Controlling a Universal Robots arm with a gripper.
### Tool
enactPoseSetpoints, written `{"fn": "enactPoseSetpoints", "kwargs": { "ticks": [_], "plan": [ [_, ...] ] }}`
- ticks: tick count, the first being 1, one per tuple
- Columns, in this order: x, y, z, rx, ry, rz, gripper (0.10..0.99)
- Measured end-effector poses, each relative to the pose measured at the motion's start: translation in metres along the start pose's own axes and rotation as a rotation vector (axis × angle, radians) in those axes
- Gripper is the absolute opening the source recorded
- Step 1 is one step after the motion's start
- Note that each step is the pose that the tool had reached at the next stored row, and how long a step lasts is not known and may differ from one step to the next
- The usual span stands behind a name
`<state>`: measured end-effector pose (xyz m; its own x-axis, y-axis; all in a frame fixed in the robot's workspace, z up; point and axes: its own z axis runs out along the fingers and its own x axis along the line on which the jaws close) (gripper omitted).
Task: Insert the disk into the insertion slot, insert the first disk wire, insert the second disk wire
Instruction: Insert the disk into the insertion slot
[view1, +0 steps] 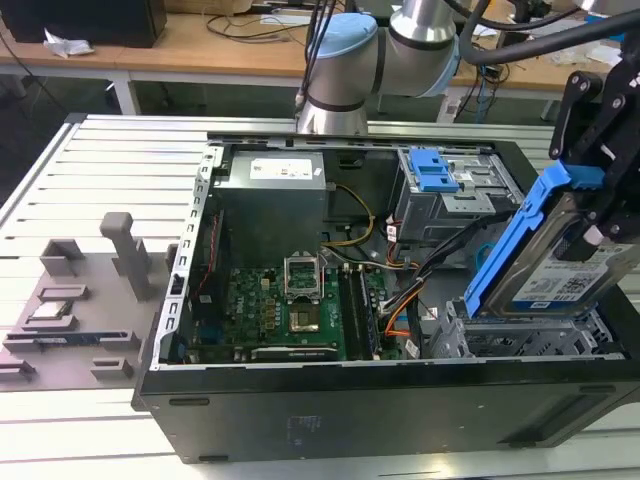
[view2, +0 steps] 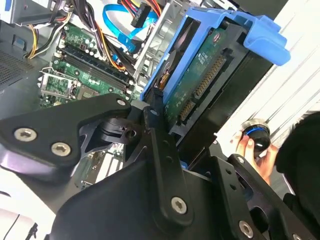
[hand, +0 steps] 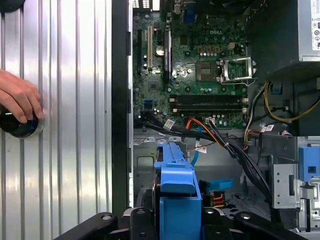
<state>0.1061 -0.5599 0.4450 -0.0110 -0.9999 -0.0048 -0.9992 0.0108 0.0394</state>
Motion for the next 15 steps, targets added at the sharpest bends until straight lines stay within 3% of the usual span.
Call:
{"fn": "enactPoseSetpoints", "kwargs": {
  "ticks": [7,15],
  "plan": [
    [-0.0061,-0.0023,0.0119,0.0,0.0003,-0.01,0.361],
    [-0.0083,-0.0045,0.0186,0.0,0.0003,-0.011,0.361]
  ]
}}
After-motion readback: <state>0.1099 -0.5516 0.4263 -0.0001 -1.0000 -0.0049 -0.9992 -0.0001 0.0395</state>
